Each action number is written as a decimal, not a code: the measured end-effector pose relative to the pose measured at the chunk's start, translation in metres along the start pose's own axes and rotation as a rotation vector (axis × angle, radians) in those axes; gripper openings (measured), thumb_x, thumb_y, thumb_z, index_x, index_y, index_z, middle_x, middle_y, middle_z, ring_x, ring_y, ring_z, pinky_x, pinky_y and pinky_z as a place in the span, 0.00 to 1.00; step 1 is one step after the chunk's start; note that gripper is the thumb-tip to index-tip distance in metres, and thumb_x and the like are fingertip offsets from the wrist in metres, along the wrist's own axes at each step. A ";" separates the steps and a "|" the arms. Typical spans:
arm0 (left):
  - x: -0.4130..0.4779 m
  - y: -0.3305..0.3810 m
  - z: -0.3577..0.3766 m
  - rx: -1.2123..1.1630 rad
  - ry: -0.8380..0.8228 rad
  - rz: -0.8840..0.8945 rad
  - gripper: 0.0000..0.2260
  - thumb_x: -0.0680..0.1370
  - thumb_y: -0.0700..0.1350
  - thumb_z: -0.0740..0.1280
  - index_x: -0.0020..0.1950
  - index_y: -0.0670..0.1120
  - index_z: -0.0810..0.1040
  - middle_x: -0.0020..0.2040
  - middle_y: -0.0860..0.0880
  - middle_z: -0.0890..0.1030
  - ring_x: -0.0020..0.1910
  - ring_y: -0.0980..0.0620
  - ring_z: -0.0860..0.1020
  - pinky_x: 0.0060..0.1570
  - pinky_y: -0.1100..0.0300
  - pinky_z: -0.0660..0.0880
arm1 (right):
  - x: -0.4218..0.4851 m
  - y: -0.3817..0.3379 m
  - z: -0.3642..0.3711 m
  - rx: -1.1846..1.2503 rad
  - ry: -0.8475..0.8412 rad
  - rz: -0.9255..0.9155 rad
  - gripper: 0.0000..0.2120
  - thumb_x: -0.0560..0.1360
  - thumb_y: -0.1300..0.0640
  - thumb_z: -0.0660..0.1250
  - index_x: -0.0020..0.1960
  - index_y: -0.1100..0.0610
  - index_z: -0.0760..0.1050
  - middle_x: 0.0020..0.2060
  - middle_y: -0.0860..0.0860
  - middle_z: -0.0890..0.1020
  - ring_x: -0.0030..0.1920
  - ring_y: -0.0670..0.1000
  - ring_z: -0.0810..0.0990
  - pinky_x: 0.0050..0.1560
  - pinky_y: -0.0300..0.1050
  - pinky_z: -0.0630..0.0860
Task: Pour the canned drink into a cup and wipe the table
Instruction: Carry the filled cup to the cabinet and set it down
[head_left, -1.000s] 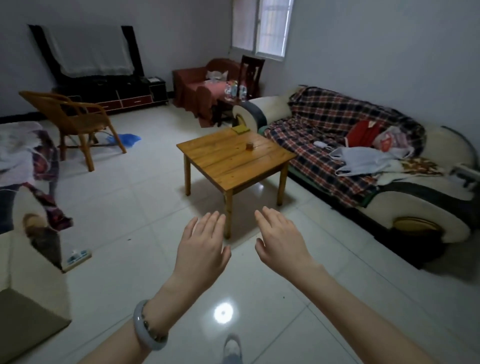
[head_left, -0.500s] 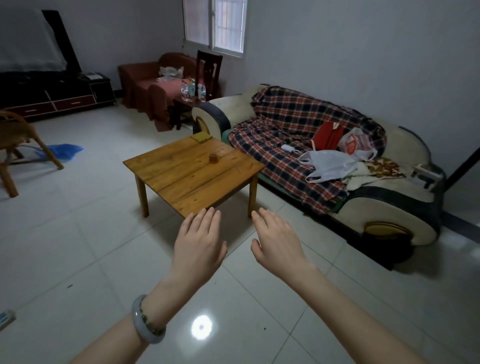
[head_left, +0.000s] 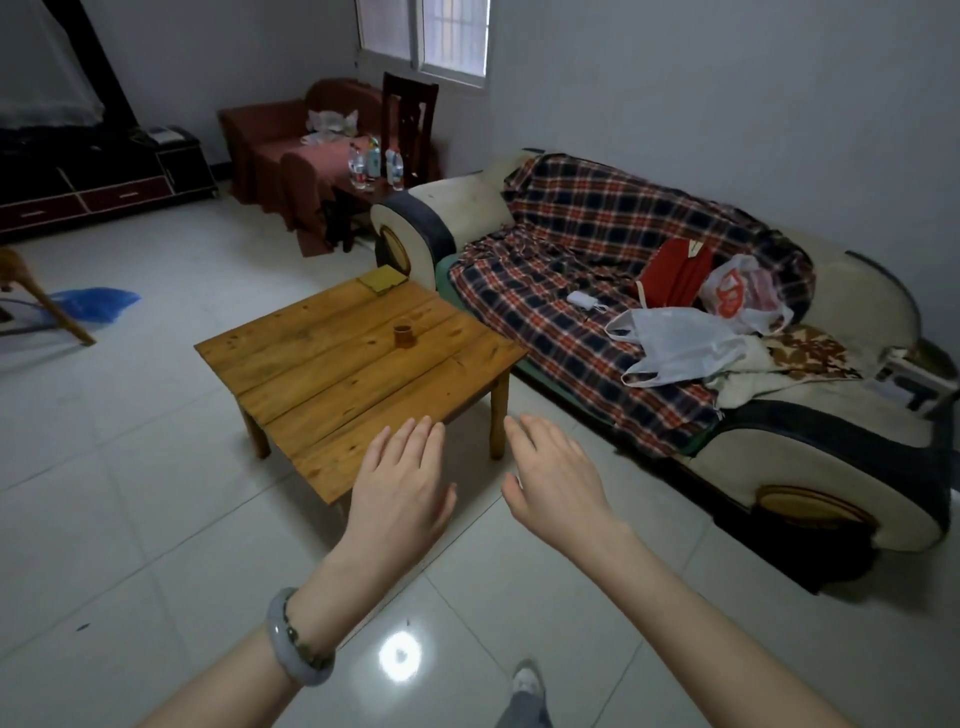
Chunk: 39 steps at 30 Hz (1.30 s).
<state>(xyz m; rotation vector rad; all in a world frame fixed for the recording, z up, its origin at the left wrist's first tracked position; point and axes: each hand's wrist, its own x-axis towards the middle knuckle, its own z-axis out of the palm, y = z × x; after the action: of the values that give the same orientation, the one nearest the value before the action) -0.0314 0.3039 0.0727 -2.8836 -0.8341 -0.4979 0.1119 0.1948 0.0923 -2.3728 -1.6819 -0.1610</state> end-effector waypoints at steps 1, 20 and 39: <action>0.019 0.002 0.008 0.006 -0.005 -0.017 0.30 0.69 0.52 0.73 0.65 0.38 0.73 0.62 0.40 0.78 0.62 0.43 0.76 0.63 0.46 0.71 | 0.017 0.015 0.001 0.007 -0.008 -0.015 0.26 0.76 0.57 0.62 0.72 0.61 0.62 0.69 0.58 0.69 0.70 0.55 0.65 0.68 0.49 0.64; 0.249 -0.020 0.118 0.070 -0.061 -0.278 0.28 0.69 0.52 0.72 0.63 0.38 0.75 0.60 0.40 0.79 0.59 0.43 0.77 0.61 0.46 0.71 | 0.267 0.172 0.064 0.085 -0.013 -0.266 0.25 0.70 0.59 0.68 0.65 0.65 0.70 0.60 0.60 0.77 0.62 0.58 0.75 0.60 0.51 0.73; 0.429 -0.194 0.219 -0.021 -0.170 -0.493 0.28 0.71 0.53 0.70 0.66 0.39 0.72 0.63 0.41 0.77 0.63 0.43 0.75 0.65 0.47 0.68 | 0.549 0.170 0.163 0.147 -0.193 -0.375 0.26 0.74 0.56 0.66 0.69 0.62 0.66 0.65 0.59 0.73 0.66 0.57 0.71 0.65 0.50 0.68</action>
<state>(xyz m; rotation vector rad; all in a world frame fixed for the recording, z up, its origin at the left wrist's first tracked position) 0.2684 0.7229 0.0113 -2.7517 -1.5883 -0.2975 0.4497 0.6839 0.0344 -2.0022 -2.1357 0.1307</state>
